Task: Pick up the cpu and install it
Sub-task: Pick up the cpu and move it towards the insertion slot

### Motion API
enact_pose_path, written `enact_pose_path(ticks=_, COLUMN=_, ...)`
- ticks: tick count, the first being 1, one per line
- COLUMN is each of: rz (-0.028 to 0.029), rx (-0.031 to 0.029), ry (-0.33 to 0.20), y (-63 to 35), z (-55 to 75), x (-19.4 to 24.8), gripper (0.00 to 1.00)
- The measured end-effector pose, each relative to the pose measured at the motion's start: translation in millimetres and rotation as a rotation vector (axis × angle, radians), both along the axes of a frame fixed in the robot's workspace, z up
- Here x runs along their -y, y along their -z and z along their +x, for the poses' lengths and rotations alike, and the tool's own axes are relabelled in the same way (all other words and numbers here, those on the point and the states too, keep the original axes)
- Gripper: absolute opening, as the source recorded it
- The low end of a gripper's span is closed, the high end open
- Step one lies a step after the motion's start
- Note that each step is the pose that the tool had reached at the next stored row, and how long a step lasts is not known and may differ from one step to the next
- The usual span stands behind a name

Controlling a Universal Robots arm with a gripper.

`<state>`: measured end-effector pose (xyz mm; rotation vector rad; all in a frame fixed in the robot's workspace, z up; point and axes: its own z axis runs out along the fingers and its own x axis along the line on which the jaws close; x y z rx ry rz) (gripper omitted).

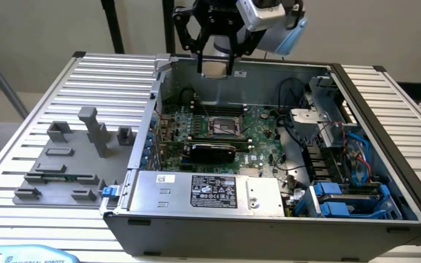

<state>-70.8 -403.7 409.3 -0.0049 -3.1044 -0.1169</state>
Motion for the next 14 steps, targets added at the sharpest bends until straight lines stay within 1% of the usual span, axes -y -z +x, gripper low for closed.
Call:
enact_pose_path(ticks=9, rz=0.0016, rx=0.0, ry=0.0, y=15.8, z=23.7, x=-21.2, gripper=0.55)
enact_pose_path(ticks=11, rz=0.0018, rx=0.0001, ry=0.0, y=19.4, z=26.8, x=-26.7, gripper=0.55)
enact_pose_path(ticks=14, rz=0.0019, rx=0.0, ry=0.0, y=24.9, z=30.2, x=-36.3, gripper=0.55)
